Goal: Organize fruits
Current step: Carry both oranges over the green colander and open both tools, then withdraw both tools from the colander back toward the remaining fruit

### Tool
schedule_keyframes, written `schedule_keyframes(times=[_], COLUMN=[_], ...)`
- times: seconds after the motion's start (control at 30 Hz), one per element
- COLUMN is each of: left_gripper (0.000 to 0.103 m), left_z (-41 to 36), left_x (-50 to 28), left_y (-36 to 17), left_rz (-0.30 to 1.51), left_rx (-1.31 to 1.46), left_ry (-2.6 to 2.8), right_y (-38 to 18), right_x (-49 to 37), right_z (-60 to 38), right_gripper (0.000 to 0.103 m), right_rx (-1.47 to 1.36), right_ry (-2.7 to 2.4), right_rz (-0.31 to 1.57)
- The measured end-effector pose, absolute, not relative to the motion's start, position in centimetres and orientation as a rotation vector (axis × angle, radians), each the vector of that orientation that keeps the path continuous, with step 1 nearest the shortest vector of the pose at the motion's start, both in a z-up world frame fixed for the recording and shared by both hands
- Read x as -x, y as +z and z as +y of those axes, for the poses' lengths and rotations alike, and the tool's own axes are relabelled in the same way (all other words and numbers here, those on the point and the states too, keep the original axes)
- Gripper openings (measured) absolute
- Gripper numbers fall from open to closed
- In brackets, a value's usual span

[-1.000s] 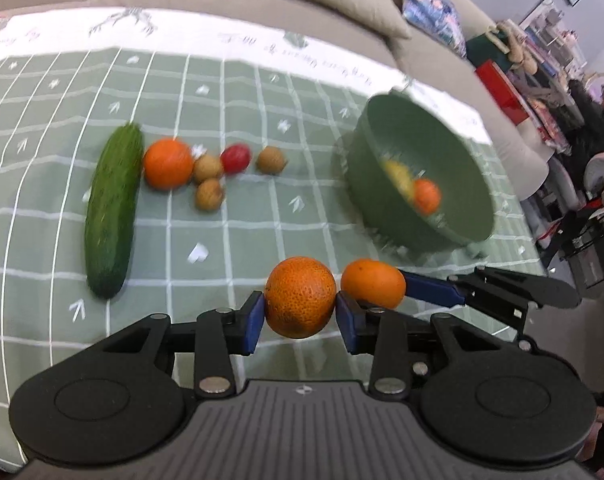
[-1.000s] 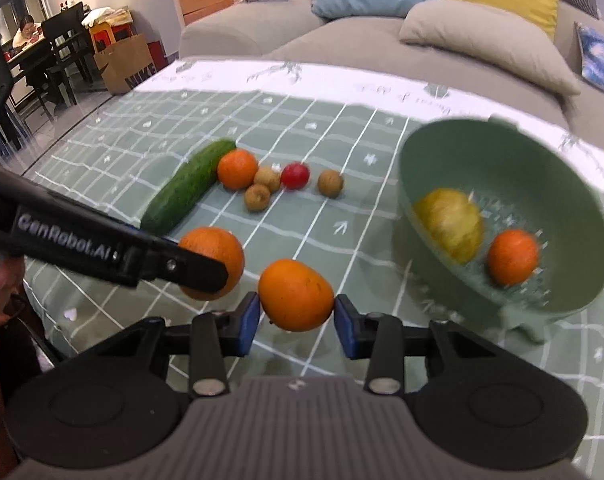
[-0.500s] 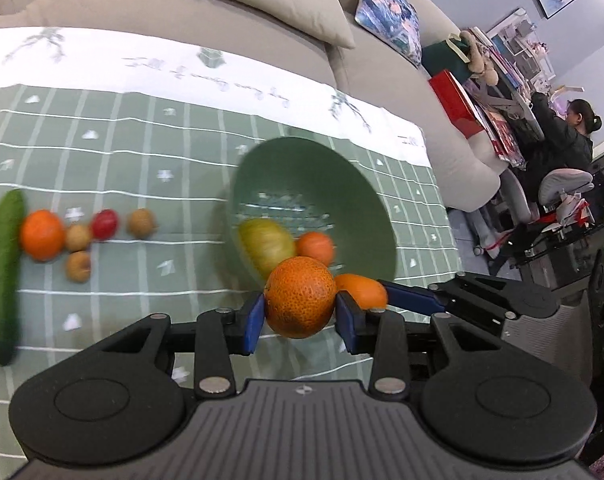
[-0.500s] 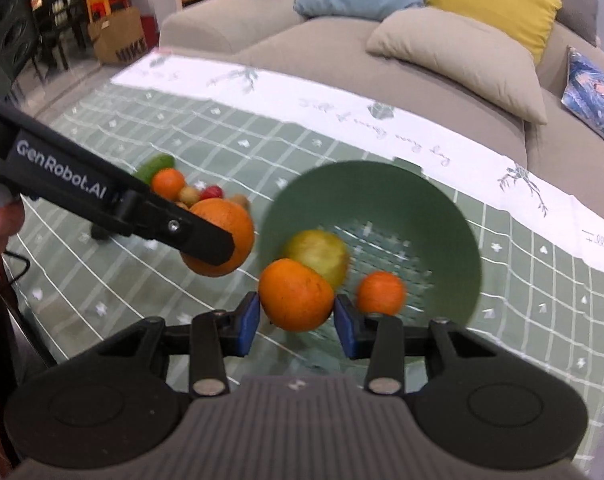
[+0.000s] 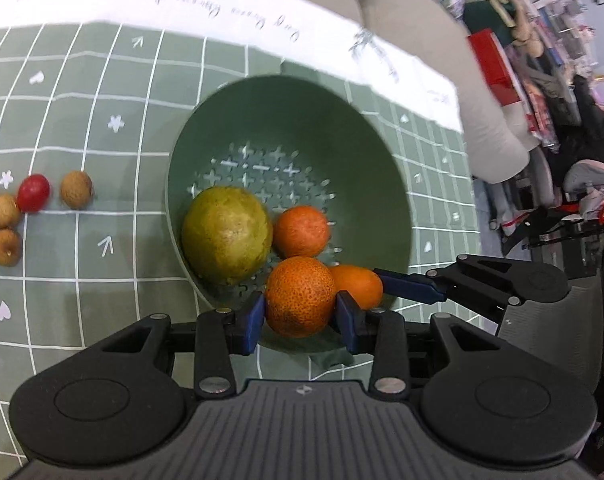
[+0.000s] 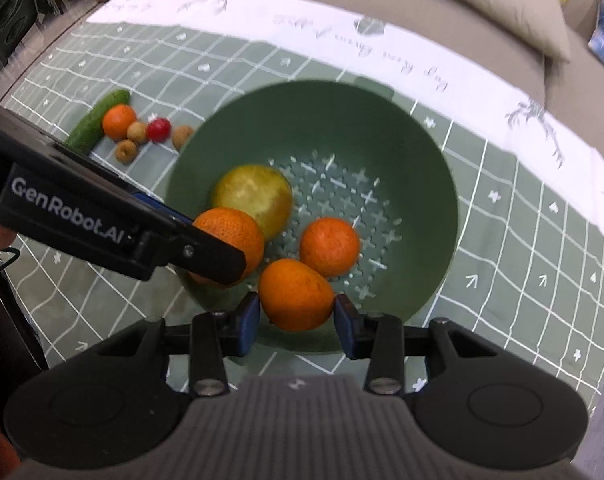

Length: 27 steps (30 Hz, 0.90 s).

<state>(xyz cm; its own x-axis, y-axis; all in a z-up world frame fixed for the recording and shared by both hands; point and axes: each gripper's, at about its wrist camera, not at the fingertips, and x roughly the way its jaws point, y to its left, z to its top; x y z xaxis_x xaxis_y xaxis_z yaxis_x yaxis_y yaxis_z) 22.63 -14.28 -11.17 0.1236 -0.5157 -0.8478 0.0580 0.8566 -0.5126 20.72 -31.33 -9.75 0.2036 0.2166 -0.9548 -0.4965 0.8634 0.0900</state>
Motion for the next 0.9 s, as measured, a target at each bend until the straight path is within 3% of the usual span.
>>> schedule_keyframes(times=[0.47, 0.9], left_gripper=[0.043, 0.049], left_z=[-15.2, -14.3], left_x=[-24.1, -23.7], left_y=[-12.6, -11.7], left_rz=[1.476, 1.449], left_rx=[0.398, 0.407], left_ry=[-0.378, -0.392], right_y=[-12.3, -11.4], right_x=[-22.3, -21.9], right_z=[-30.9, -30.4], right_gripper=[0.037, 0.039], right_rx=[0.277, 0.293], right_ry=[0.555, 0.542], right_rz=[1.375, 1.350])
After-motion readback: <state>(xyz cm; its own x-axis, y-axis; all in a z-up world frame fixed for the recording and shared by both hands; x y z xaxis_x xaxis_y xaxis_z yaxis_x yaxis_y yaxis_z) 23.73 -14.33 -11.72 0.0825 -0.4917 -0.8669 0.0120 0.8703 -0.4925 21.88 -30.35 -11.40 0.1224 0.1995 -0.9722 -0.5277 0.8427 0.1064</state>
